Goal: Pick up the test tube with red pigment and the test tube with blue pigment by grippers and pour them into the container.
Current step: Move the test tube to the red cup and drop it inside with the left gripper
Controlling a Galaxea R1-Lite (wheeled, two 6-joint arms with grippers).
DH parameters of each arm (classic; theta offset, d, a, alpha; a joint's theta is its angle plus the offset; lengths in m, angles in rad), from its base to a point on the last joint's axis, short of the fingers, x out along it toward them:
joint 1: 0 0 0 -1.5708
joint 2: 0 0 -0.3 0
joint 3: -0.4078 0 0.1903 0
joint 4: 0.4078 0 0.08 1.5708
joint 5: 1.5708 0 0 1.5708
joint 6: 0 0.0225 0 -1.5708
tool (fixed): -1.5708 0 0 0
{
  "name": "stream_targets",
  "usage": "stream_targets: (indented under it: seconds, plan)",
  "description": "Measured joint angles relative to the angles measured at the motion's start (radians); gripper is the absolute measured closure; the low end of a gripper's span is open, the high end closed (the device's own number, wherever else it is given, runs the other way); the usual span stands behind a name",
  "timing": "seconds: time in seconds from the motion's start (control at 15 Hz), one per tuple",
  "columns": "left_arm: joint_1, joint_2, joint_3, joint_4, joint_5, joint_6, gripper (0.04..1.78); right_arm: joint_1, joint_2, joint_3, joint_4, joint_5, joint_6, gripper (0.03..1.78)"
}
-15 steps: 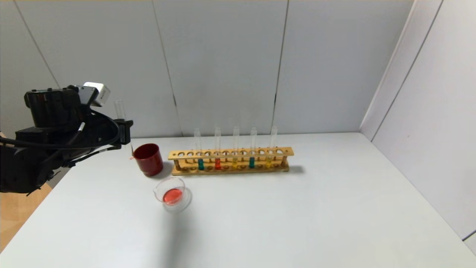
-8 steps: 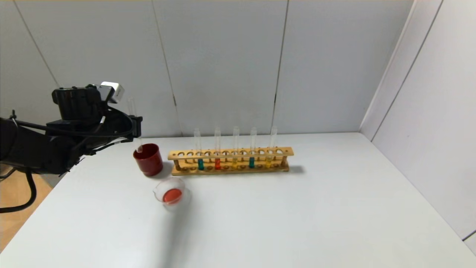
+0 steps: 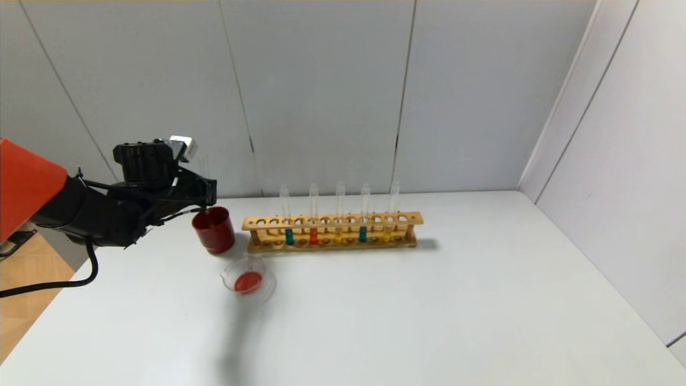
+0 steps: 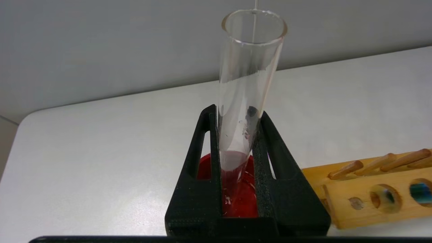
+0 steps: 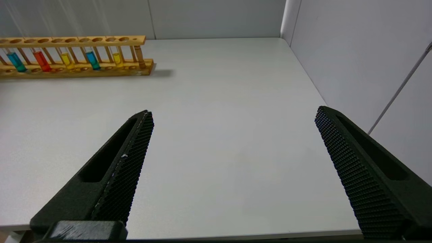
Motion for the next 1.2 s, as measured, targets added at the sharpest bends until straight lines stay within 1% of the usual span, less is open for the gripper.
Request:
stream_targets:
  seconds: [0.67,0.8,0.93,1.0,1.07,1.2]
  plan:
    - [0.002,0.047,0.018,-0.002,-0.004,-0.001,1.51,0.0,0.0,0.0,0.0,0.0,0.0,0.06]
    - [0.002,0.044,0.023,-0.003,-0.005,-0.001,1.47,0.0,0.0,0.0,0.0,0.0,0.0,0.06]
    - [0.002,0.037,0.026,-0.003,-0.005,-0.001,1.34,0.0,0.0,0.0,0.0,0.0,0.0,0.06]
    - [0.002,0.035,0.026,-0.003,-0.005,-0.002,1.23,0.0,0.0,0.0,0.0,0.0,0.0,0.06]
    - [0.002,0.034,0.027,-0.003,-0.005,-0.004,1.09,0.0,0.0,0.0,0.0,0.0,0.0,0.06]
    - [0.002,0.028,0.031,-0.003,-0.005,-0.004,0.75,0.0,0.0,0.0,0.0,0.0,0.0,0.06]
